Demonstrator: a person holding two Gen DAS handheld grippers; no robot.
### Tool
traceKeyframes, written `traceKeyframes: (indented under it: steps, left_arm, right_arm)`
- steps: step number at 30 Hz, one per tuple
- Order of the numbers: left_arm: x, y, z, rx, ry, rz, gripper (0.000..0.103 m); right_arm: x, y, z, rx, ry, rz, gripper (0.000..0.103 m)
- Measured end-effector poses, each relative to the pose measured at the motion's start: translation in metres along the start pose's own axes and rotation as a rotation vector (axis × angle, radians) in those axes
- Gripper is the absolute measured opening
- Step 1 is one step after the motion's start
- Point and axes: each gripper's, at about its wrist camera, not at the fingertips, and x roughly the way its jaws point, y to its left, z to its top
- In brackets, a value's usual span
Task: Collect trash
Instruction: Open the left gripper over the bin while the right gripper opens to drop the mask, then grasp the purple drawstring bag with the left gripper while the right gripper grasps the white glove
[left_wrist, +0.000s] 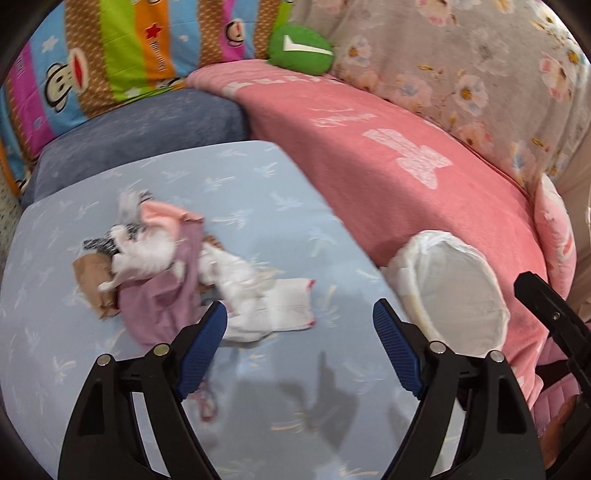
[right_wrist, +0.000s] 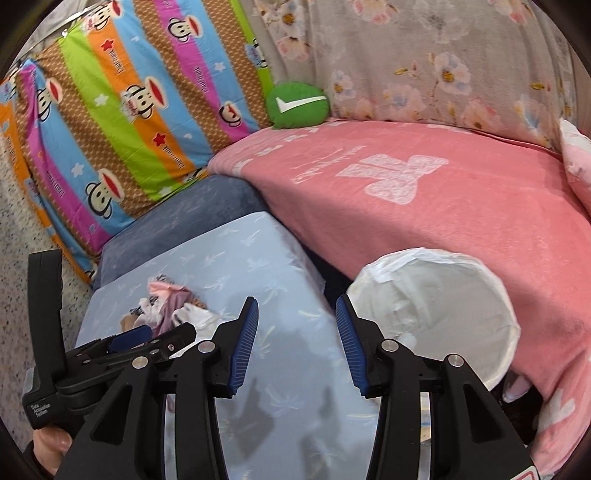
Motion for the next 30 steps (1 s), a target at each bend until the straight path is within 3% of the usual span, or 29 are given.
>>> traceKeyframes:
  steps: [3, 10, 19, 25, 28, 30]
  left_arm:
    - [0.0, 0.023, -0.007, -0.037, 0.006, 0.037, 0.087]
    - [0.009, 0.07, -0.014, -0.131, 0.054, 0.082, 0.088]
    - [0.024, 0.098, -0.023, -0.166, 0.113, 0.088, 0.086]
    - [0.03, 0.109, -0.024, -0.169, 0.147, 0.037, 0.063]
    - [0.03, 0.111, -0.025, -0.15, 0.154, 0.017, 0.044]
    - [0.029, 0.113, -0.026, -0.143, 0.161, 0.002, 0.024]
  right_arm:
    - [0.009, 0.017, -0.006, -0.016, 0.021, 0.02, 0.046]
    - [0.035, 0.051, -0.025, -0.036, 0.076, 0.055, 0.05]
    - [0.068, 0.086, -0.043, -0.062, 0.144, 0.083, 0.054]
    - [0.089, 0.106, -0.051, -0.087, 0.186, 0.091, 0.054]
    - [0.1, 0.112, -0.053, -0.093, 0.203, 0.095, 0.054]
    - [0.106, 0.116, -0.054, -0.09, 0.214, 0.096, 0.054]
